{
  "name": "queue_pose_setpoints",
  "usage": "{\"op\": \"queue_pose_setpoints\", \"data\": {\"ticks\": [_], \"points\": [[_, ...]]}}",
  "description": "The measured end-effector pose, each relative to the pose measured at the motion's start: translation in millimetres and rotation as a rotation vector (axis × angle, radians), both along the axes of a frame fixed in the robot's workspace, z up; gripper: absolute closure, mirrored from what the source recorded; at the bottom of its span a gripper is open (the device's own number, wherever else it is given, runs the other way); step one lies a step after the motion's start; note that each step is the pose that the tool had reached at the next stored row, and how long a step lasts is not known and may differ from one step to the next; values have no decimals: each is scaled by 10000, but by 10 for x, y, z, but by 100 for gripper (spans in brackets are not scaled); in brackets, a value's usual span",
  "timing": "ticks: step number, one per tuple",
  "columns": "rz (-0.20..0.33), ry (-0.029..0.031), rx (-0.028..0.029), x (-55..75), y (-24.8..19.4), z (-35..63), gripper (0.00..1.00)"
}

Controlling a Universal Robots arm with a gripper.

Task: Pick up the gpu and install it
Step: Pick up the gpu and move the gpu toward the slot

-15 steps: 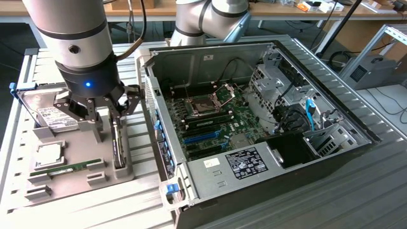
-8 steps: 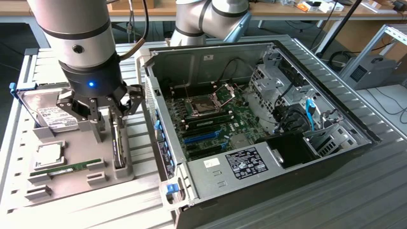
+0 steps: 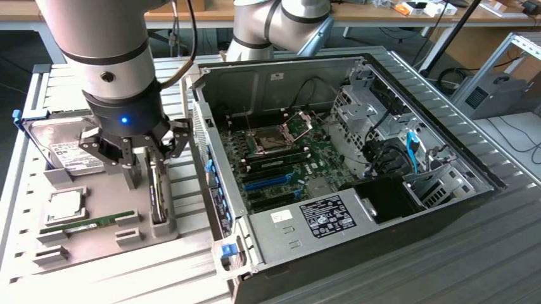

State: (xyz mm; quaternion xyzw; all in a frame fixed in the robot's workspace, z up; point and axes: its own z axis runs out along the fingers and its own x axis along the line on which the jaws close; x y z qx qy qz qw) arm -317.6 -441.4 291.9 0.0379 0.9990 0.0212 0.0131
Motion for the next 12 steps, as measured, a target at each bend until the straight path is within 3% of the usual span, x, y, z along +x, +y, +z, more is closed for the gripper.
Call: {"op": "queue_pose_setpoints", "data": {"ticks": [12], "points": [[0, 0, -42, 0, 0, -211, 58]]}}
